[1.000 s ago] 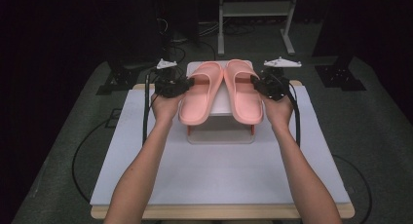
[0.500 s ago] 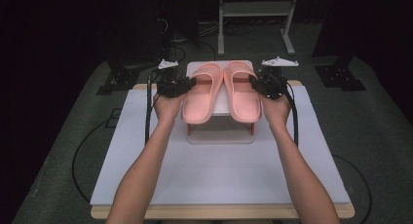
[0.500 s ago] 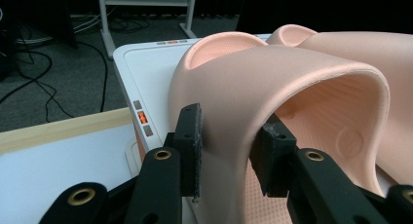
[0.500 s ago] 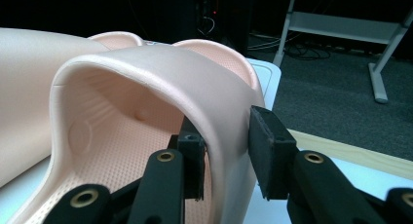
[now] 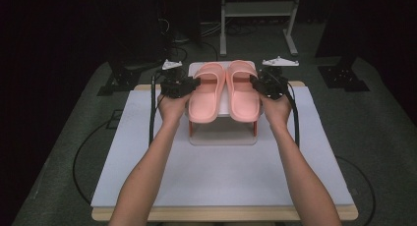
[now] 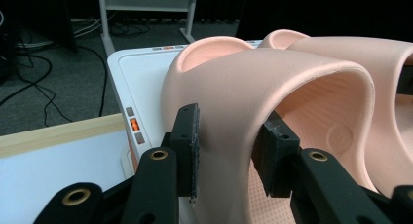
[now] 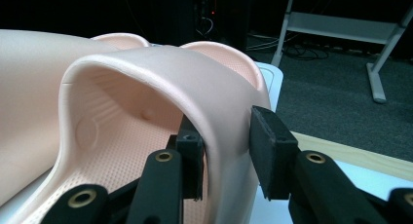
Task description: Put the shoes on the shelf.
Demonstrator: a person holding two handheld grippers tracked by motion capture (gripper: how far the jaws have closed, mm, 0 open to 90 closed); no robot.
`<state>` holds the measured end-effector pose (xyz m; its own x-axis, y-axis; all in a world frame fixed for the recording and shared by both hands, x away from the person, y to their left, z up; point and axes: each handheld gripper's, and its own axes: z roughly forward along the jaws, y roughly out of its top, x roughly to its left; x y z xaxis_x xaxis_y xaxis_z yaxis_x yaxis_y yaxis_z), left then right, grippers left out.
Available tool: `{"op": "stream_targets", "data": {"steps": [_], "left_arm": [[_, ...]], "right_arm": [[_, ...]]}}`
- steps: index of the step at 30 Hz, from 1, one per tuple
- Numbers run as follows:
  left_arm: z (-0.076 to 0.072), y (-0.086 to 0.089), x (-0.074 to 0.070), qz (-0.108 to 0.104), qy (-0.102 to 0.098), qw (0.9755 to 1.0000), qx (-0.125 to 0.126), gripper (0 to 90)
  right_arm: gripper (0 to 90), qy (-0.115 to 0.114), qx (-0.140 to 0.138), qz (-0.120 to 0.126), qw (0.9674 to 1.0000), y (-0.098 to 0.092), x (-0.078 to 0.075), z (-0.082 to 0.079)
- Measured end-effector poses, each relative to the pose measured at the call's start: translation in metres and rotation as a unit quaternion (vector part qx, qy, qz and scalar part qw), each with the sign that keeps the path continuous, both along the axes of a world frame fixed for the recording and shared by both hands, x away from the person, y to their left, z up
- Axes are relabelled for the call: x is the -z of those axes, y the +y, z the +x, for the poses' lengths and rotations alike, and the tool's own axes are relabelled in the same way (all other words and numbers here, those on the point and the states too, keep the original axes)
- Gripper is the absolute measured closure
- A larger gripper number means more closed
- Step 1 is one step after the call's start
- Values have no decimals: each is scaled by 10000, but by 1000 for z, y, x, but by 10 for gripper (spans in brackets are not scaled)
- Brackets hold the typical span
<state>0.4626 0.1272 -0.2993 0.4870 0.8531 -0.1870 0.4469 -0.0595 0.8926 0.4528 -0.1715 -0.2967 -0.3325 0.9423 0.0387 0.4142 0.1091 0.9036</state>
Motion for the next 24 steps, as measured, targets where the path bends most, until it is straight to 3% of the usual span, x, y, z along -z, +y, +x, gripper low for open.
{"op": "stream_targets", "data": {"steps": [24], "left_arm": [[6,-6,3,-118,-167,9998,84,600]], "right_arm": [[654,-19,24,119,9999,3,1,7]]}}
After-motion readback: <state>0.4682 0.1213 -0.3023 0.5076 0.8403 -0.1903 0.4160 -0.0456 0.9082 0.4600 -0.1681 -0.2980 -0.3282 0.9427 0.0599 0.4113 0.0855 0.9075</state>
